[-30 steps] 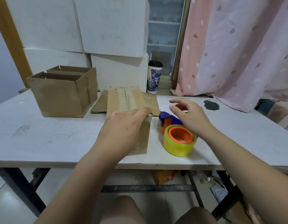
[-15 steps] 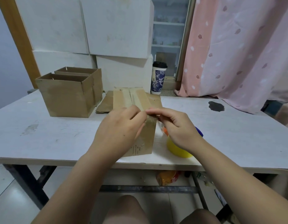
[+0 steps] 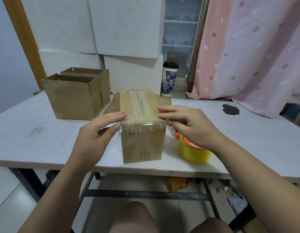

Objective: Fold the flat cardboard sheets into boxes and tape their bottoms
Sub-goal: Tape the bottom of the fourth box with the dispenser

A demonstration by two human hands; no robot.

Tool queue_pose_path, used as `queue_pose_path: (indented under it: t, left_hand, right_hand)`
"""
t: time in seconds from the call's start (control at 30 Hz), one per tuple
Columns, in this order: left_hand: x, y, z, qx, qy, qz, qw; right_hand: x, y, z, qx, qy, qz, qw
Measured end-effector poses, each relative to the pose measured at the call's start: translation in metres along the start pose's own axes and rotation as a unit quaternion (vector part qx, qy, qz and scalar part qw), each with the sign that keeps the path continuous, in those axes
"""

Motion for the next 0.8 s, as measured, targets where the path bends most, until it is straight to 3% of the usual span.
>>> queue_pose_path:
  t: [0.3, 0.47, 0.8]
  left_hand:
    - [0.005, 0.001, -0.003, 0.045, -0.006, -0.033, 0.998]
    - [0.004, -0.013, 0.000, 0.040, -0.044, -0.047, 0.997]
    - [0.009, -0.019, -0.004, -0.004, -0.056, -0.051, 0.997]
  right_hand:
    - [-0.003, -0.007, 0.015, 0.054, -0.022, 0.004, 0.998]
    - [-0.006, -0.019, 0.022, 0.145, -0.037, 0.015, 0.989]
    - [-0.009, -0.032, 0.020, 0.215, -0.018, 0.089, 0.972]
Point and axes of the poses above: each hand's wrist, its own x-axis towards the middle knuckle, its own y-axis out of the back of the hand, z = x × y, the point moved 9 cm from there along x, towards the middle knuckle, and after that the axes turned 8 degrees about -x, right-handed, at the moved point
